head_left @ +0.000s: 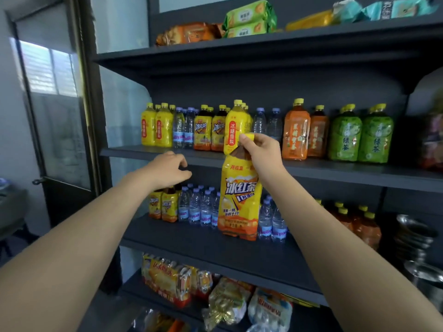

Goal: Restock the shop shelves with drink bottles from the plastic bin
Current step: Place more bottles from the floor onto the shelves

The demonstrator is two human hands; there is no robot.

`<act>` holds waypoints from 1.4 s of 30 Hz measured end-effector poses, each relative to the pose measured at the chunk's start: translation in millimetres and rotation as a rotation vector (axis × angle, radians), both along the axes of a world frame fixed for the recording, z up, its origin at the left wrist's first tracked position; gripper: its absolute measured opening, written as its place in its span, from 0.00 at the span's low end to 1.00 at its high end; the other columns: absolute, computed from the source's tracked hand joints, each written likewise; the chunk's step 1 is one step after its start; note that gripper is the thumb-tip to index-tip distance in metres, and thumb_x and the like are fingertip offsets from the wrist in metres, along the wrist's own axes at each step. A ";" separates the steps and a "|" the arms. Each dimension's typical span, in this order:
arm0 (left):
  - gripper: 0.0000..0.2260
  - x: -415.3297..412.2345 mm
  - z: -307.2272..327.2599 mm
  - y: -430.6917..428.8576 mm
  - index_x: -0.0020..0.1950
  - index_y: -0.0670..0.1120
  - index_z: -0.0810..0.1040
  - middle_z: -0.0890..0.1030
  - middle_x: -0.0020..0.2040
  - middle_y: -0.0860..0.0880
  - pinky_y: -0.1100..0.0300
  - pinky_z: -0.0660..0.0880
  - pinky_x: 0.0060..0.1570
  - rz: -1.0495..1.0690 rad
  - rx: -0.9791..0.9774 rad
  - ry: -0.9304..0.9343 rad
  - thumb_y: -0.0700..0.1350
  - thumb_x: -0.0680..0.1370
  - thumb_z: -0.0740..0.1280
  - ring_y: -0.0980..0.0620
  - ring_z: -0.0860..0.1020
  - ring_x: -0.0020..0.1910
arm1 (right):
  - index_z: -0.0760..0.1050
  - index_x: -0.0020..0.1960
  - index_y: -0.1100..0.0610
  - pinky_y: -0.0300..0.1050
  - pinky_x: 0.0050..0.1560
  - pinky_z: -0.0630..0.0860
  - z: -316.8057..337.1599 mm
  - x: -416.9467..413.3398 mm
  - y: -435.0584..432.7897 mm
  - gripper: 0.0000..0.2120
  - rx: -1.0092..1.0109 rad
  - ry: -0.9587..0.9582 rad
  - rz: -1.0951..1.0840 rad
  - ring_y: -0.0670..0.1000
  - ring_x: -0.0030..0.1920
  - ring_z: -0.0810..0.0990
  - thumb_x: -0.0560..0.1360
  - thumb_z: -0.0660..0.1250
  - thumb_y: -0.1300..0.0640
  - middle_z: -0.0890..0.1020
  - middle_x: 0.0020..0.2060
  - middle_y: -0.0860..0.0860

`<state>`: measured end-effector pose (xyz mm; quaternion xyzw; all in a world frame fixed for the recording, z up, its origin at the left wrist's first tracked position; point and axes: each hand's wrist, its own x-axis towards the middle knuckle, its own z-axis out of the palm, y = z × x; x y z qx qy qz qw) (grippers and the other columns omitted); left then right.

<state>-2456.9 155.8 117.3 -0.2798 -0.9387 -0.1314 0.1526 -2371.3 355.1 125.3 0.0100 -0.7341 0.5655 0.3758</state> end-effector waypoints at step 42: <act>0.17 -427.4 66.8 50.8 0.62 0.45 0.72 0.72 0.61 0.45 0.56 0.70 0.54 -0.256 -0.081 0.026 0.52 0.78 0.61 0.47 0.71 0.58 | 0.75 0.60 0.60 0.50 0.56 0.78 98.7 -428.0 1.9 0.19 0.054 0.093 -0.413 0.52 0.52 0.80 0.76 0.67 0.47 0.81 0.49 0.51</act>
